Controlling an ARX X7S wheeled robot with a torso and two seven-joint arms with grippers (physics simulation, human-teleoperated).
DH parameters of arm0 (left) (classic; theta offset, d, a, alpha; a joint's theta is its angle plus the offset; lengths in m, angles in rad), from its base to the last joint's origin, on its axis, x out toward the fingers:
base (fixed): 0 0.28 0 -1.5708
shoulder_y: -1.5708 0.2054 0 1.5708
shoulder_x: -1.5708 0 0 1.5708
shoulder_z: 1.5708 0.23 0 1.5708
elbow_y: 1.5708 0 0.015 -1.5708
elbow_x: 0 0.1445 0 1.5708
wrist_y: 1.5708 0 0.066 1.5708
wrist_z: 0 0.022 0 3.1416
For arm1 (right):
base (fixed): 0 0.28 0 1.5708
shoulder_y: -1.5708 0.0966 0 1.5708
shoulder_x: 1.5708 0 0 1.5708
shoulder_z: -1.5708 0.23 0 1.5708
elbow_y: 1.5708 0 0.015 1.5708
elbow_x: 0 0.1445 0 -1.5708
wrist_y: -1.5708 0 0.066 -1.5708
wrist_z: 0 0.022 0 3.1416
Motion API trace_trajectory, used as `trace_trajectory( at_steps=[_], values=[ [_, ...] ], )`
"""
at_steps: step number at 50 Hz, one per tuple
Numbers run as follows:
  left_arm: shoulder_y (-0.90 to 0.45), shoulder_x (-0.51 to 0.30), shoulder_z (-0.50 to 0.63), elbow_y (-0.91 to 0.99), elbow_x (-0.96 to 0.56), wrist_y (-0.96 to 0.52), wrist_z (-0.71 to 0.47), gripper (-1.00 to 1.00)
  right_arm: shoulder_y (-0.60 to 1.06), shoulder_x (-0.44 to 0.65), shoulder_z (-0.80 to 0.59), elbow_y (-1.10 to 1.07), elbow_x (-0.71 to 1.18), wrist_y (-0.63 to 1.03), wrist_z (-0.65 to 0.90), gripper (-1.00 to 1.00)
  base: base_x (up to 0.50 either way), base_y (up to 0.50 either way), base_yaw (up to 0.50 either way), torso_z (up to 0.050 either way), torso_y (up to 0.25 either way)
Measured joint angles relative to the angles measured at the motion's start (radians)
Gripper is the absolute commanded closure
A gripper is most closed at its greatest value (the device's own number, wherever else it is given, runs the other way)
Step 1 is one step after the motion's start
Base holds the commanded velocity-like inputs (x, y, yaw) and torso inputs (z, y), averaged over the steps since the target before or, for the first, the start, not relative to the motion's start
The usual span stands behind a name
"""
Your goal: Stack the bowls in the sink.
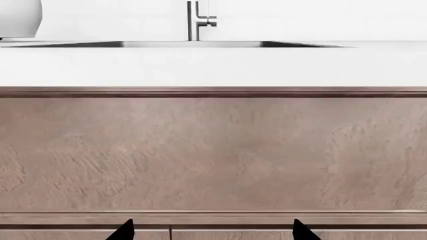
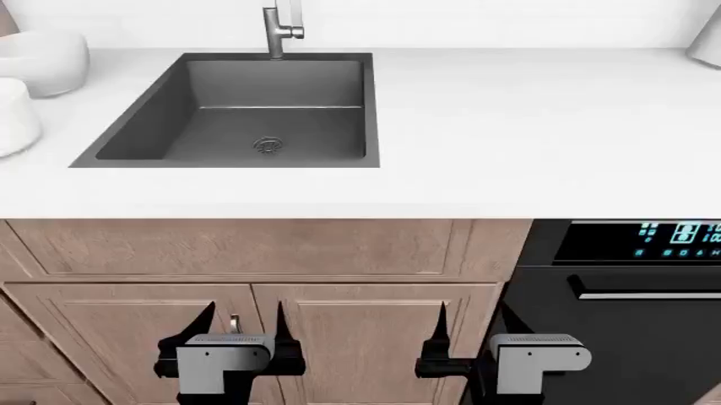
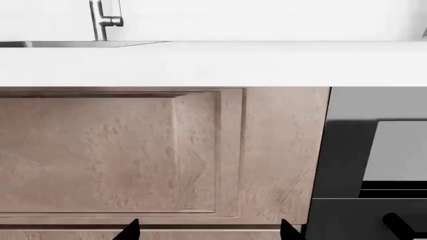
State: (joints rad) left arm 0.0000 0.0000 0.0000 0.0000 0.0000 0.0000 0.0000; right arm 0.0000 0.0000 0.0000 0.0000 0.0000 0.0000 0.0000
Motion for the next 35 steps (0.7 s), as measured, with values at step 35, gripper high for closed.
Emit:
trace_trajectory(
  at_steps=[35],
  values=[
    [0.112,-0.164,-0.054,0.577,-0.227,-0.29,-0.036,-1.0,0.011,0.068,-0.042,-0.618,0.0,0.48,0.136,-1.0,0.0,0.0,0.0,0.0,0.0]
  ],
)
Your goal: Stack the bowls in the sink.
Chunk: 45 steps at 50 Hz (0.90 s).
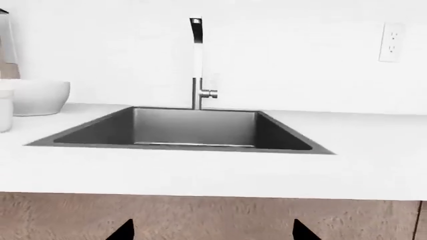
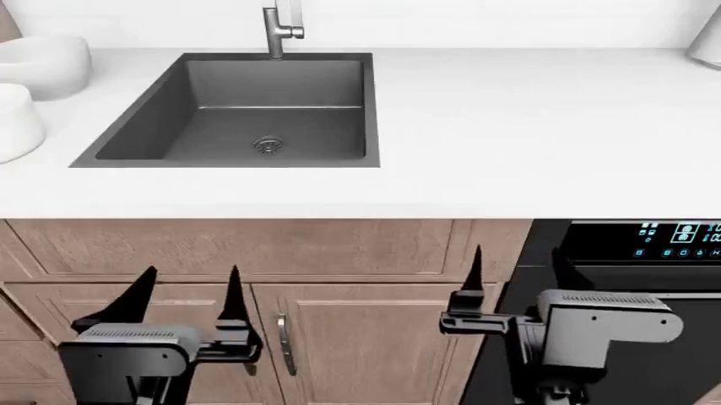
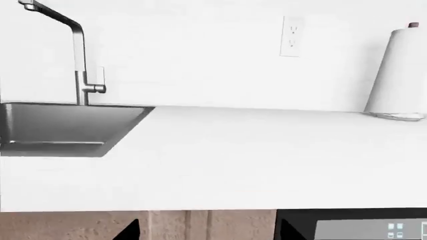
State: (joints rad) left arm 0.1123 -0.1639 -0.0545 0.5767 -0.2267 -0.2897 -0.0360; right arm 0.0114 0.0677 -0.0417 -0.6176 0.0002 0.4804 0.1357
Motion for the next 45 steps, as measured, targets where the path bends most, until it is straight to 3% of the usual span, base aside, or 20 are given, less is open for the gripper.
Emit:
trace_trajectory(
  at_steps=[8,21,34,45],
  values=[
    [-0.117,-0.105,-0.128,0.214,-0.241,-0.273,-0.058,-1.0,0.152,0.046,0.081,-0.223,0.122,0.304,0.059,-1.0,0.0,0.0,0.0,0.0,0.0],
    [-0.426,-0.289,-0.349,0.306,-0.654,-0.637,-0.22,-1.0,0.517,0.445,0.186,-0.336,0.982,0.565,0.686,-1.0,0.0,0.0,0.0,0.0,0.0],
    [-0.677,-0.44,-0.459,0.279,-0.943,-0.832,-0.389,-1.0,0.957,0.73,0.09,-0.309,1.637,0.641,1.145,-1.0,0.05,0.11,0.0,0.0,0.0],
    [-0.824,-0.547,-0.499,0.253,-1.155,-0.908,-0.536,-1.0,1.225,0.88,-0.037,-0.302,1.916,0.619,1.323,-1.0,0.2,0.29,0.0,0.0,0.0]
  ],
)
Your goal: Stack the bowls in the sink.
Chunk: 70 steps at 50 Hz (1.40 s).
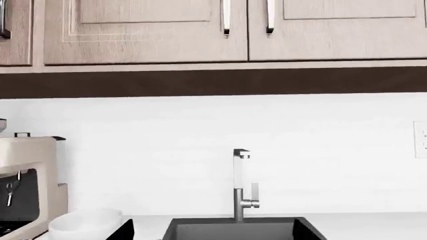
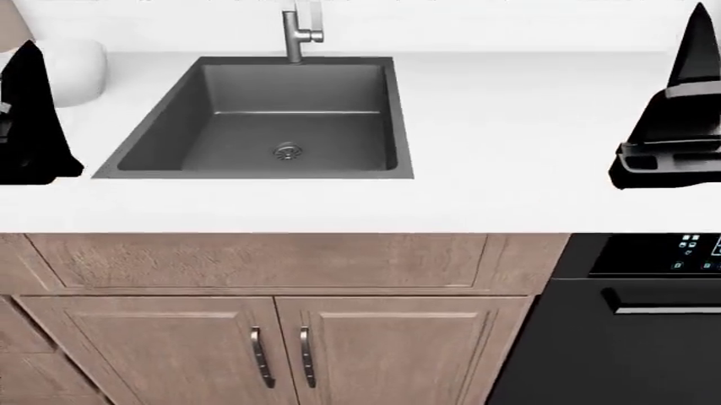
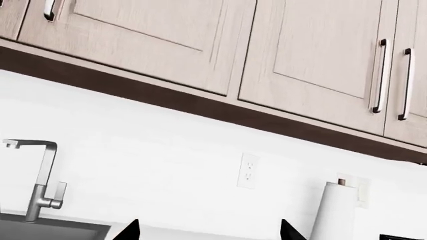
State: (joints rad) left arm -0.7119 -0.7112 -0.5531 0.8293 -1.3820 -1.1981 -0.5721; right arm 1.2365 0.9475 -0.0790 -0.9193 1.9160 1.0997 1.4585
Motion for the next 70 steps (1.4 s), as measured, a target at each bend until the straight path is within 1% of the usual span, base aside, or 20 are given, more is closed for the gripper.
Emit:
trace_trajectory(
  at_steps=[13,24,31,47,58,70],
  values=[
    [-0.153,-0.097,0.047,-0.04,-0.173,-0.022,-0.135,-1.0,0.11,0.077,-0.062,0.001,0.095,-0.028,0.045,-1.0,0.22,0.29,0.0,0.0,0.0],
    [-0.244,-0.162,0.093,-0.069,-0.275,-0.016,-0.216,-1.0,0.094,0.115,-0.042,-0.003,0.1,-0.056,0.025,-1.0,0.11,0.09,0.0,0.0,0.0],
    [-0.289,-0.186,0.128,-0.081,-0.313,-0.01,-0.246,-1.0,0.085,0.135,-0.028,-0.009,0.094,-0.063,0.014,-1.0,0.06,0.47,0.0,0.0,0.0],
    [-0.309,-0.211,0.147,-0.089,-0.338,-0.003,-0.265,-1.0,0.079,0.146,-0.029,-0.018,0.084,-0.07,-0.004,-1.0,0.14,0.5,0.0,0.0,0.0],
    [-0.315,-0.219,0.165,-0.098,-0.354,0.004,-0.282,-1.0,0.061,0.146,-0.018,-0.025,0.08,-0.084,-0.023,-1.0,0.48,0.35,0.0,0.0,0.0],
    [-0.316,-0.222,0.182,-0.105,-0.359,0.011,-0.293,-1.0,0.031,0.154,0.004,-0.03,0.071,-0.097,-0.038,-1.0,0.5,0.1,0.0,0.0,0.001]
  ],
)
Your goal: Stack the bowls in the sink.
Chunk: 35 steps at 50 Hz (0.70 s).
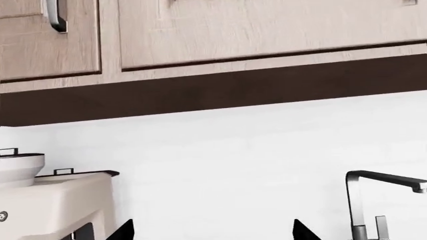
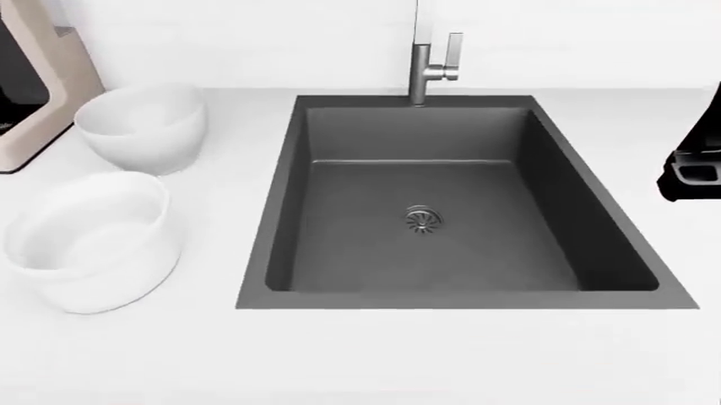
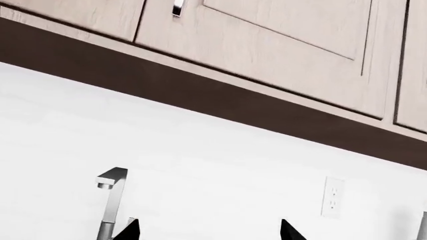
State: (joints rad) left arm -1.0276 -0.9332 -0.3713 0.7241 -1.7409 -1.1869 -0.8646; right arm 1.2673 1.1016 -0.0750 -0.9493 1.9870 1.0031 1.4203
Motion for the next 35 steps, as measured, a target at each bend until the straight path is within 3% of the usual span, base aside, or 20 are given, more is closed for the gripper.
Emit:
trace_trajectory(
  at_steps=[14,35],
  values=[
    [0.023,-0.001,-0.011,0.006,0.002,0.006,0.005,-1.0,-0.007,0.007,0.0,-0.003,0.001,-0.007,-0.001,-1.0,0.48,0.09,0.0,0.0,0.001],
    [-0.017,0.0,0.045,-0.01,0.006,0.014,0.001,-1.0,-0.04,0.032,0.005,-0.001,-0.005,-0.022,0.023,-1.0,0.0,0.0,0.0,0.0,0.001]
  ],
)
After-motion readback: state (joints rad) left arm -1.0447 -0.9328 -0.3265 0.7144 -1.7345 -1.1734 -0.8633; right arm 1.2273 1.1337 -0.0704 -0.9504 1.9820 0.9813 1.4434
